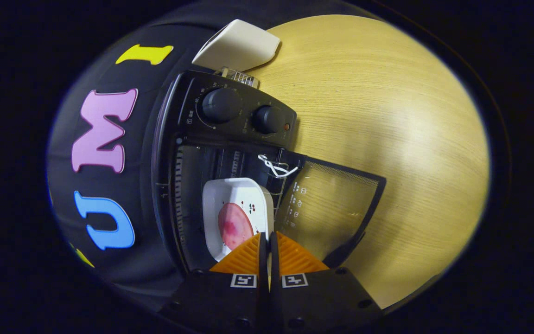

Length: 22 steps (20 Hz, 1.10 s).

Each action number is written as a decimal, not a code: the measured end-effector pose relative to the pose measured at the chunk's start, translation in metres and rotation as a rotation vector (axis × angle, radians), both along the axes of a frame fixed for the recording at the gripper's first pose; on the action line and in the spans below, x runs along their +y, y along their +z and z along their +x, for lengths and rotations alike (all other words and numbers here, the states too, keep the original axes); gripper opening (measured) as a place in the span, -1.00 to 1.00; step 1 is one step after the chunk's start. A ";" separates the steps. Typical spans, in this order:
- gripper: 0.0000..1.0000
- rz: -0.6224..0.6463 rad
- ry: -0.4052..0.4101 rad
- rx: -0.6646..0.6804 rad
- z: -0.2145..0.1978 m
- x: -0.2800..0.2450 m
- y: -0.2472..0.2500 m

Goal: Open the toaster oven, put the food inside, and close the toaster oven door.

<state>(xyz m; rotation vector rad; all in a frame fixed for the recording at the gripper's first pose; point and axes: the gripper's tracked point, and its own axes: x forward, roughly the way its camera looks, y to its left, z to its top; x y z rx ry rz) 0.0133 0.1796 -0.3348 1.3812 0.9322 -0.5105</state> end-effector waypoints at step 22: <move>0.14 0.134 -0.091 -0.043 0.019 0.042 0.010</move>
